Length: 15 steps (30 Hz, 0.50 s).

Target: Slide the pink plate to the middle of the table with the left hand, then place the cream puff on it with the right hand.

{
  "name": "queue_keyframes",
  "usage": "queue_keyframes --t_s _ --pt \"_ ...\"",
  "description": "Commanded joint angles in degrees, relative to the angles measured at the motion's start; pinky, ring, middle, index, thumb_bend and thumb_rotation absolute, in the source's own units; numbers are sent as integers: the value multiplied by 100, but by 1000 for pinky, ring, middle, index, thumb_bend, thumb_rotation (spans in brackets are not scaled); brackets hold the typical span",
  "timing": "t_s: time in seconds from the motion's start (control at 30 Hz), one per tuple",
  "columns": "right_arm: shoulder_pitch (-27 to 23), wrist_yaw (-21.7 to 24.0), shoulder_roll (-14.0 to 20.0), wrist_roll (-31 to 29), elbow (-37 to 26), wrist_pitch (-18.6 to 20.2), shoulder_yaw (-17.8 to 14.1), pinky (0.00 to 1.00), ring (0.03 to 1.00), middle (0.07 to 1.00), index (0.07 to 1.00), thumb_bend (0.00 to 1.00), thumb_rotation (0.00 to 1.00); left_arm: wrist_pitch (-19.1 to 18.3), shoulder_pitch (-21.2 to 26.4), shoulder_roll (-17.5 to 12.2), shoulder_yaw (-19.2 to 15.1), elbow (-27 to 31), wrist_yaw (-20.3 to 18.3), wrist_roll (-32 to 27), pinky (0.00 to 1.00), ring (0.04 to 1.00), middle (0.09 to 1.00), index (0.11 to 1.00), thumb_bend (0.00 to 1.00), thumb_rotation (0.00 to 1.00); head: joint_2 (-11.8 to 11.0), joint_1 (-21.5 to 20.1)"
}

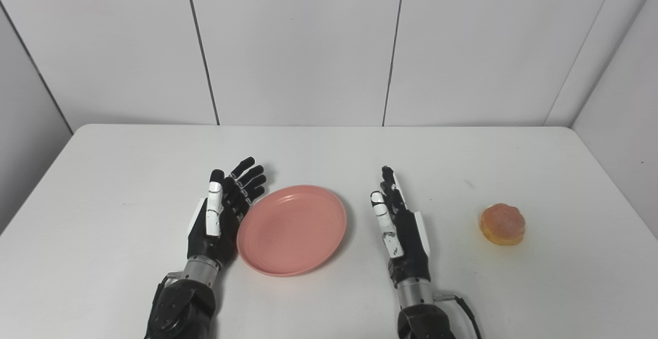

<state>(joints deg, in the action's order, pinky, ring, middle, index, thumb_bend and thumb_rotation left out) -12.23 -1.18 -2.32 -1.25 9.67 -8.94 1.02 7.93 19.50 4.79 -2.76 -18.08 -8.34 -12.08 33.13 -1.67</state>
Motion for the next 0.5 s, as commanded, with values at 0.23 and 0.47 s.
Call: queue_keyframes --t_s 0.23,0.47 --pt "592 34 159 41 393 -1 -61 1000 1000 1000 970 605 876 41 -250 70 36 -47 9 -21 897 869 851 828 678 1000 9 2" --pt "585 41 146 -8 406 -22 -72 1000 1000 996 967 625 859 -68 -292 67 44 134 17 -35 893 869 852 824 682 999 4 -23"
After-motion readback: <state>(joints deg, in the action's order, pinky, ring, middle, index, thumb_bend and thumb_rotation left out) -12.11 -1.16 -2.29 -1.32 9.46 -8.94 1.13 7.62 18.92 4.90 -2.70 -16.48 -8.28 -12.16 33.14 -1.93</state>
